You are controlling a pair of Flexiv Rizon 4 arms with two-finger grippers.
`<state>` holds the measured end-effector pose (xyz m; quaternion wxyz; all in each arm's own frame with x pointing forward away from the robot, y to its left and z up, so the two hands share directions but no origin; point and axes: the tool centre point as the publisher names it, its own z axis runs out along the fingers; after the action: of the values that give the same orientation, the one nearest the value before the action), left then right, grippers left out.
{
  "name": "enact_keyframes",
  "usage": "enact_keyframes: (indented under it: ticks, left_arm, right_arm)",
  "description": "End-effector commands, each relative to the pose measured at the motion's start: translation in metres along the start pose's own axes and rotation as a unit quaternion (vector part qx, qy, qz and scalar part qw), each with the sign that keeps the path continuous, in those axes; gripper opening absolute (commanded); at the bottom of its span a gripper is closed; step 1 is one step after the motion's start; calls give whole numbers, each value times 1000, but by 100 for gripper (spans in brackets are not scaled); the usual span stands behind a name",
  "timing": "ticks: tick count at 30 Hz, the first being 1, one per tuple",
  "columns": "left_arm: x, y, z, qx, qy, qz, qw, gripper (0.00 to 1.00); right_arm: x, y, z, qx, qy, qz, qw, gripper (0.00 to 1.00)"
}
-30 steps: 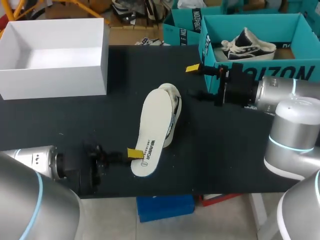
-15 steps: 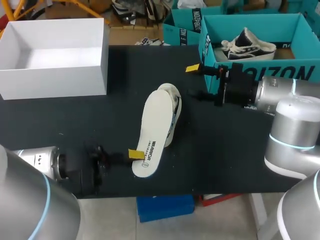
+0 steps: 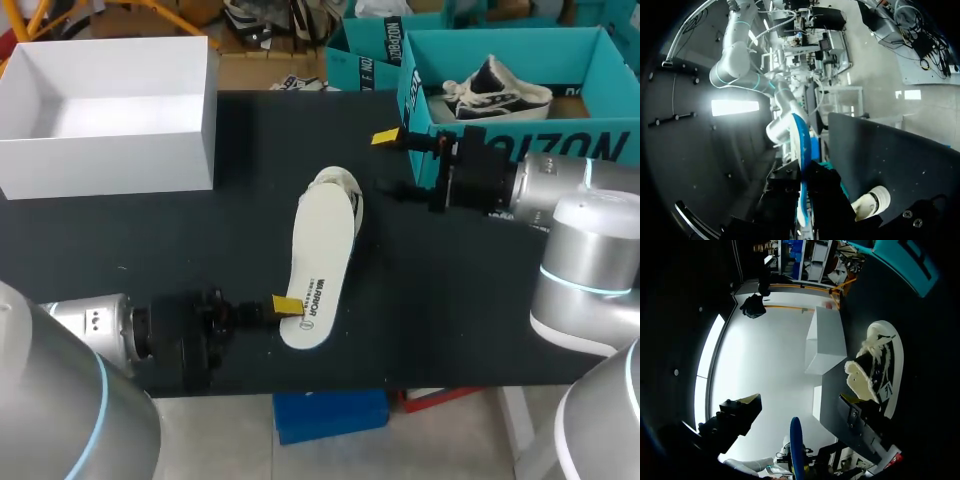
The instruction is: Take the shoe out of the shoebox, open the shoe tongue, remove and reinsert the insole, then place the shoe into the shoebox
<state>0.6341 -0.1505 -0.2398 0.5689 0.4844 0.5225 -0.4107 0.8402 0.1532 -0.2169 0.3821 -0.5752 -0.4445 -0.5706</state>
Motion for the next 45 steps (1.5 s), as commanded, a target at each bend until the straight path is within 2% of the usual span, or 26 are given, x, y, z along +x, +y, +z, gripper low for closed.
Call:
enact_keyframes:
  ticks: [1,11,20,31,40,45]
  left_arm:
    - [5,18,10,-12,4,3,1000,0]
    - [20,69,9,-34,14,0,999,0]
    - [32,93,22,-28,25,-2,999,0]
    - [35,106,30,-31,40,17,999,0]
    - [36,106,31,-32,37,12,999,0]
    - [36,106,31,-32,37,12,999,0]
  right_arm:
    - [0,-1,2,-2,-1,0,1000,100]
    - [0,-1,2,-2,-1,0,1000,100]
    - [0,-1,2,-2,-1,0,1000,100]
    - [0,-1,2,-2,-1,0,1000,100]
    - [0,-1,2,-2,-1,0,1000,100]
    - [-6,1,10,53,-20,-3,998,100]
